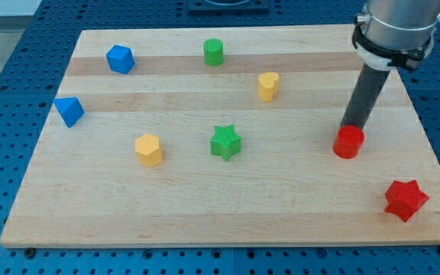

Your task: Place the red circle to the left of the red star

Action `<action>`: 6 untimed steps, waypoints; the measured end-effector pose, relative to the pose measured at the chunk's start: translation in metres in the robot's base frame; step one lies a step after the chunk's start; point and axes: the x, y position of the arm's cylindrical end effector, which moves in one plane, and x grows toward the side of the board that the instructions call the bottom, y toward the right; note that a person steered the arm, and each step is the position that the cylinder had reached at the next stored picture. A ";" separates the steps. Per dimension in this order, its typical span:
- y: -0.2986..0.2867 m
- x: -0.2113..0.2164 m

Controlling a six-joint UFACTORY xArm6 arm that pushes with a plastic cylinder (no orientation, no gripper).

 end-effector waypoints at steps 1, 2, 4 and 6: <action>-0.002 -0.004; -0.026 -0.024; -0.017 0.010; -0.012 0.018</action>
